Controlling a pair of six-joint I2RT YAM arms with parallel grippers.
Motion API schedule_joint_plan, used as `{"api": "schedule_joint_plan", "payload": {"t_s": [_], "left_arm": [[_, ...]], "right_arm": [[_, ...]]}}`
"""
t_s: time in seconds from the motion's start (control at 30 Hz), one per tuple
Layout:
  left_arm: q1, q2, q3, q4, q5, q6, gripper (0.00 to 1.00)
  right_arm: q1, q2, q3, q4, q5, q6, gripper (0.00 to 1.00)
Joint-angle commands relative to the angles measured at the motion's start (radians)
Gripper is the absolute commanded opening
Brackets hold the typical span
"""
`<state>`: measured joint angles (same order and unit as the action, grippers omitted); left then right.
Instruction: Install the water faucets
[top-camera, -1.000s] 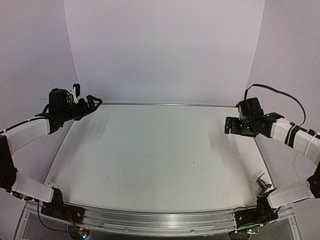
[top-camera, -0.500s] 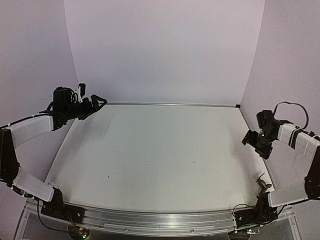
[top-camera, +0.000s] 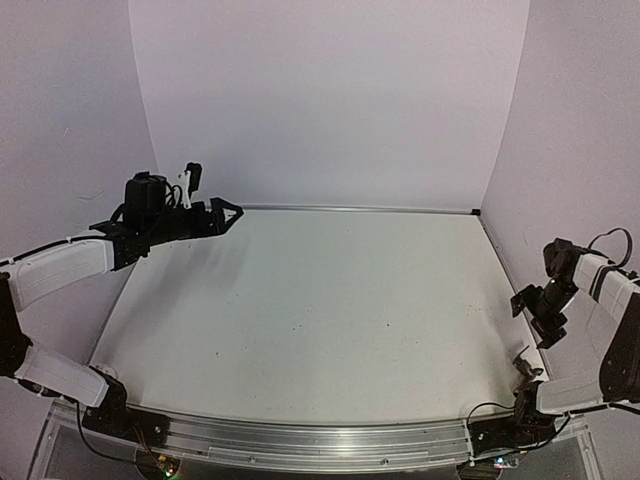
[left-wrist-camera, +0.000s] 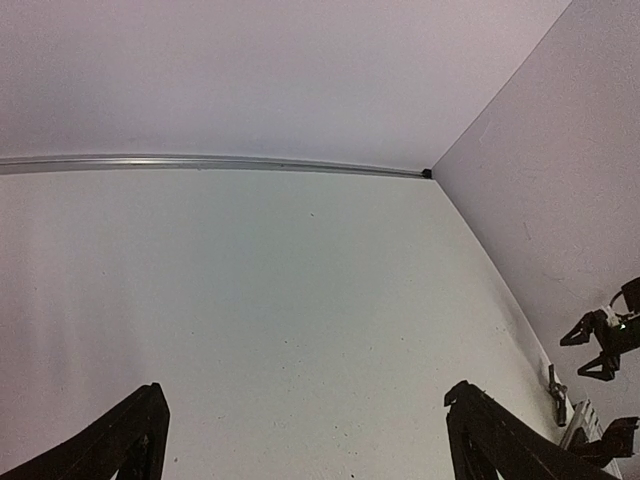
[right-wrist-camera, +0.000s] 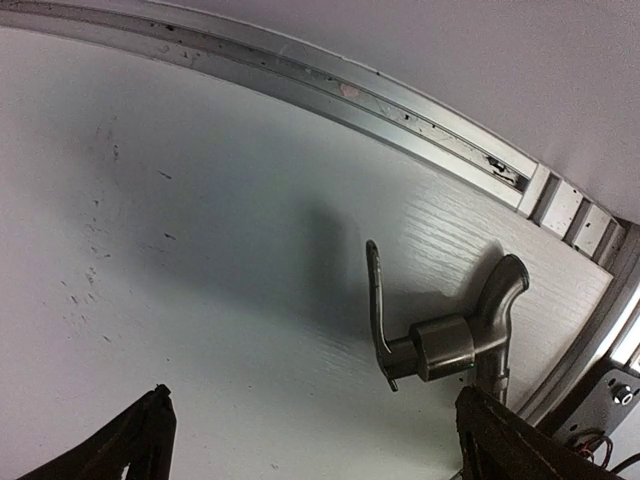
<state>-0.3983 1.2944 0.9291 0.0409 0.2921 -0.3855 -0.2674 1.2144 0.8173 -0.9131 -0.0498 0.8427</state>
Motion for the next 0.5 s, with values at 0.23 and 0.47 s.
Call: {"api": "schedule_joint_plan", "payload": {"t_s": [0.23, 0.47], "left_arm": [[-0.046, -0.061, 0.034, -0.012, -0.076, 0.062, 1.0], [-0.047, -0.07, 0.033, -0.013, -0.077, 0.063, 1.0]], "right_arm": [[-0.008, 0.066, 0.023, -0.079, 0.046, -0.113, 0.91], [-0.008, 0.094, -0.054, 0.035, 0.026, -0.143, 0.73]]}}
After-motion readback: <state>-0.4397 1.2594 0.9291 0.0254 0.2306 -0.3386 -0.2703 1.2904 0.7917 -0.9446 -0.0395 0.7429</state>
